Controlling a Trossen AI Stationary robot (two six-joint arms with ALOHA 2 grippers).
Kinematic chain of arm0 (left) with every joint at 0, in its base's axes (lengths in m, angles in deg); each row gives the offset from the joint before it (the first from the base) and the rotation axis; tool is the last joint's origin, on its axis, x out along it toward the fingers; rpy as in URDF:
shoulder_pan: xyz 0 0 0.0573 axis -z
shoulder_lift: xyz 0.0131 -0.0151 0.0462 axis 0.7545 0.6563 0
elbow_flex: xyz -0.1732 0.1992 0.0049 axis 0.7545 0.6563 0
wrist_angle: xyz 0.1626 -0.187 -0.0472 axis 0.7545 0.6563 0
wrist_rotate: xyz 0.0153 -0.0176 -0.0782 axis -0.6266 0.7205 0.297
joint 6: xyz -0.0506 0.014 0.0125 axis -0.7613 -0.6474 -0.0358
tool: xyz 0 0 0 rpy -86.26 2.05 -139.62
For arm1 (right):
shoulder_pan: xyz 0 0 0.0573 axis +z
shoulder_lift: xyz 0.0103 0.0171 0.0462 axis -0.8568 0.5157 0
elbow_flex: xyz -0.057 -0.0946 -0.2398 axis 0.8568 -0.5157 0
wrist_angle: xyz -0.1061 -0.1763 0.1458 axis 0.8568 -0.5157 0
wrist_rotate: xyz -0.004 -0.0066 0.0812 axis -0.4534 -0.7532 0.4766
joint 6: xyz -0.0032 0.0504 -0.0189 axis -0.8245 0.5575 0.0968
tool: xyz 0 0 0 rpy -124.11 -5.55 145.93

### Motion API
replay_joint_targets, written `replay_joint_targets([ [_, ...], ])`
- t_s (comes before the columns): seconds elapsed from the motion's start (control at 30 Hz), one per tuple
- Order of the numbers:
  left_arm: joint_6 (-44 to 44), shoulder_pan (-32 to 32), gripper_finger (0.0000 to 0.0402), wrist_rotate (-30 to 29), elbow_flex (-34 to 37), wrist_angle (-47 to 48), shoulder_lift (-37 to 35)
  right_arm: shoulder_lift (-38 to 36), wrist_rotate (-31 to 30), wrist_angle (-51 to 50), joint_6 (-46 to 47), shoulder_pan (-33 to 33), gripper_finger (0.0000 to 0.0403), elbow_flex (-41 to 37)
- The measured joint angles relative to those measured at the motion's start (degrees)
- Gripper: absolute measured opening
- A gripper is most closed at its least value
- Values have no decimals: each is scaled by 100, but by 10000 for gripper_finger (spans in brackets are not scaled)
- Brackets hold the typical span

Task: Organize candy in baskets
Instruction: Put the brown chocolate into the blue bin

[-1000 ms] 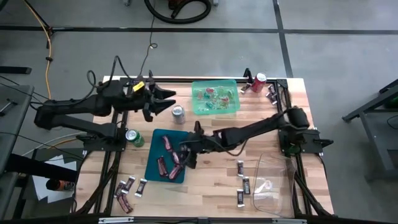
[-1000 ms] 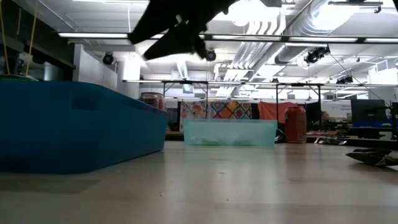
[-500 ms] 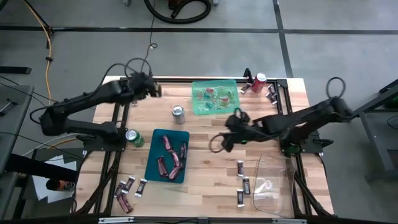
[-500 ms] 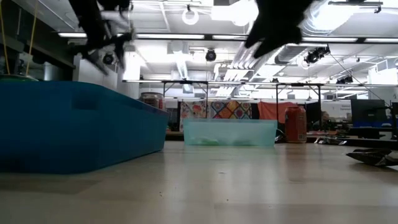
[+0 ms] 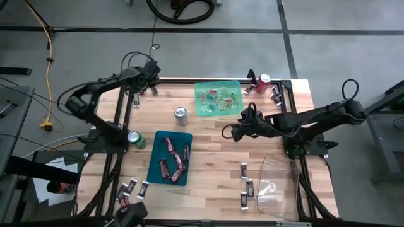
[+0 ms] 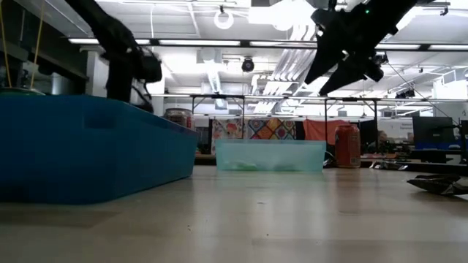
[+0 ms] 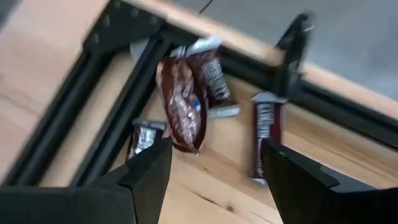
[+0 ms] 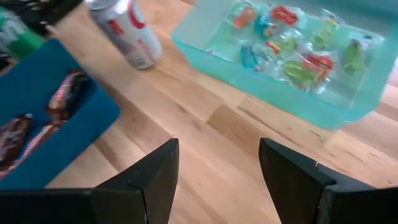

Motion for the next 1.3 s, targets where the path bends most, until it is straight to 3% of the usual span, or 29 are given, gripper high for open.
replay_joint_targets([
  [0.23,-1180,-203,231,439,2,266,750,0,160,-367,-85,-418,217,42],
  [0.63,-1857,-459,221,43,-22,-70,1086,0,665,-1245,-338,-766,217,44],
  [1.17,-2367,-268,141,-117,-24,-203,1455,0,721,-1347,-340,-737,217,52],
  [1.3,-2650,-254,102,47,-24,-159,1478,0,761,-1349,-340,-737,217,52],
])
